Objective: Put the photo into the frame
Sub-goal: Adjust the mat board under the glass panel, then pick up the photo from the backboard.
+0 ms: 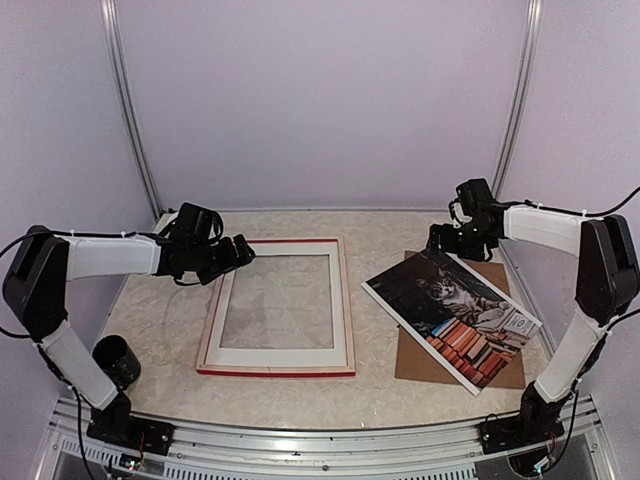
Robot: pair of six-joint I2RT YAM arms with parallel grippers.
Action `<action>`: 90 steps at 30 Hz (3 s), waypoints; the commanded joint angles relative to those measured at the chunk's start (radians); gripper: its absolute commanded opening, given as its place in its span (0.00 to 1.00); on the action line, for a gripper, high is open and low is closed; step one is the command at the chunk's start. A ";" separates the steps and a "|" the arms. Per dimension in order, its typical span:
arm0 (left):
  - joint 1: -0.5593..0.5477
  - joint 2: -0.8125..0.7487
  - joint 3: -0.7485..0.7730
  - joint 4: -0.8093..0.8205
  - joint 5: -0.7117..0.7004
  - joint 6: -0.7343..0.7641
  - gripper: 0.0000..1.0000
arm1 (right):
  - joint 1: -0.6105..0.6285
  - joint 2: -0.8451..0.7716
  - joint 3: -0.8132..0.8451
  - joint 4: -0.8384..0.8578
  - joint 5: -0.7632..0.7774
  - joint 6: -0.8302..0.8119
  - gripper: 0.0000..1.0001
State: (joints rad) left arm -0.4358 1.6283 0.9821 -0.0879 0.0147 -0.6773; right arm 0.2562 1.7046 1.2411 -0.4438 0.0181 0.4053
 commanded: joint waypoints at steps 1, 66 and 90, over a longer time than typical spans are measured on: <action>0.021 -0.027 -0.031 0.046 -0.059 -0.028 0.99 | -0.015 -0.009 -0.024 0.026 -0.016 0.027 0.99; 0.097 0.001 -0.147 0.131 -0.069 -0.133 0.99 | -0.097 -0.046 -0.147 0.099 -0.101 0.067 0.99; 0.103 0.002 -0.146 0.131 -0.071 -0.134 0.99 | -0.103 -0.033 -0.143 0.105 -0.090 0.076 0.99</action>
State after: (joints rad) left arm -0.3408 1.6463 0.8421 0.0231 -0.0528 -0.8082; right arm 0.1669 1.6825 1.0966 -0.3603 -0.0746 0.4671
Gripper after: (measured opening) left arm 0.989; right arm 0.992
